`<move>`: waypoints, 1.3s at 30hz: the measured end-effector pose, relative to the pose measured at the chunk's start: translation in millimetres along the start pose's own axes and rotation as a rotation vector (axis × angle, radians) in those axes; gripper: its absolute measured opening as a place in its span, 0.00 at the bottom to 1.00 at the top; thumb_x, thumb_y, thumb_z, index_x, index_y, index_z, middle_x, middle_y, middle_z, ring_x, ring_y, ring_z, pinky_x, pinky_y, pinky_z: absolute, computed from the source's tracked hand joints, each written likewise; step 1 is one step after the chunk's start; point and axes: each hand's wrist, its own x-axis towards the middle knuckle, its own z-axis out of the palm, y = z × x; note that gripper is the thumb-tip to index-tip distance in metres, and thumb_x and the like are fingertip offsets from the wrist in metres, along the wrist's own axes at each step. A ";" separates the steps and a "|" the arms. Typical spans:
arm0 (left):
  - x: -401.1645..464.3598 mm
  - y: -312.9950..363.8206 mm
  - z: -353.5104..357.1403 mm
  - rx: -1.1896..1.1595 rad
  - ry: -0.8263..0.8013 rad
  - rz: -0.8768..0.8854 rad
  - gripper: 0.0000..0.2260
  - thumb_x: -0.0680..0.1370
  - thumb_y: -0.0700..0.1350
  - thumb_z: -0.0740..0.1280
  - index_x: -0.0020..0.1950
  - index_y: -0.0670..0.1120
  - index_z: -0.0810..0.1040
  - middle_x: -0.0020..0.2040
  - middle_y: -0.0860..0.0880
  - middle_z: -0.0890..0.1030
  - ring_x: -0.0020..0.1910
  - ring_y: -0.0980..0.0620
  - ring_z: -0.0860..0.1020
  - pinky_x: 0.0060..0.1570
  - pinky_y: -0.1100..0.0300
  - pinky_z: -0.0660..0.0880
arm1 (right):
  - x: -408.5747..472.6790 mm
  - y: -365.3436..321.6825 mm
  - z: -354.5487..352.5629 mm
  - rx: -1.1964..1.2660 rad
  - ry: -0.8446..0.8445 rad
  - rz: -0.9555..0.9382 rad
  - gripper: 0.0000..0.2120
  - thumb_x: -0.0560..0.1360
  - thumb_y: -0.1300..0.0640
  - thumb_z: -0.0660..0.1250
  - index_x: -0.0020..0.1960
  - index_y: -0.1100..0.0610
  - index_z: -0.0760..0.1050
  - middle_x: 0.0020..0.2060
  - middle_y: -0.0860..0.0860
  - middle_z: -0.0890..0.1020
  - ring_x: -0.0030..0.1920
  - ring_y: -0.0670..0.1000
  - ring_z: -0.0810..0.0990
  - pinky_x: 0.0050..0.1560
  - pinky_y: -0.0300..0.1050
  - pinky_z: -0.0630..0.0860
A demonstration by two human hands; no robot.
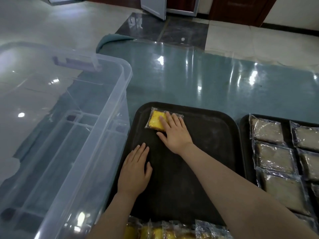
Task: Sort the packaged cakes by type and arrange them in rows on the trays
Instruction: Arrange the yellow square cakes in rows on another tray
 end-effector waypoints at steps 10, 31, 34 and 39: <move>0.7 -2.8 0.3 -0.005 -0.011 0.006 0.24 0.82 0.50 0.59 0.78 0.50 0.62 0.79 0.53 0.60 0.78 0.57 0.55 0.75 0.61 0.47 | 11.9 1.0 -2.2 0.008 0.000 -0.051 0.32 0.82 0.37 0.47 0.81 0.49 0.44 0.81 0.54 0.45 0.80 0.57 0.43 0.79 0.56 0.41; -17.9 21.3 -30.1 0.029 -0.262 -0.063 0.27 0.84 0.53 0.56 0.81 0.46 0.55 0.81 0.49 0.53 0.80 0.51 0.52 0.77 0.55 0.51 | -146.0 -10.4 -43.3 0.165 0.079 0.002 0.27 0.84 0.43 0.49 0.80 0.51 0.55 0.80 0.50 0.57 0.80 0.50 0.50 0.80 0.51 0.44; -32.1 26.0 -37.1 0.040 -0.328 -0.068 0.27 0.84 0.54 0.56 0.81 0.46 0.55 0.81 0.48 0.52 0.79 0.50 0.53 0.77 0.53 0.54 | -176.0 -9.7 -41.4 0.198 0.079 0.050 0.27 0.84 0.42 0.49 0.80 0.51 0.56 0.79 0.49 0.58 0.80 0.49 0.51 0.80 0.51 0.45; -55.7 35.1 -51.6 0.006 -0.437 -0.058 0.27 0.84 0.57 0.55 0.80 0.46 0.58 0.81 0.48 0.54 0.78 0.50 0.57 0.76 0.54 0.57 | -225.5 -10.9 -36.6 0.254 0.061 0.139 0.27 0.84 0.42 0.50 0.80 0.50 0.56 0.78 0.49 0.60 0.79 0.49 0.52 0.79 0.49 0.45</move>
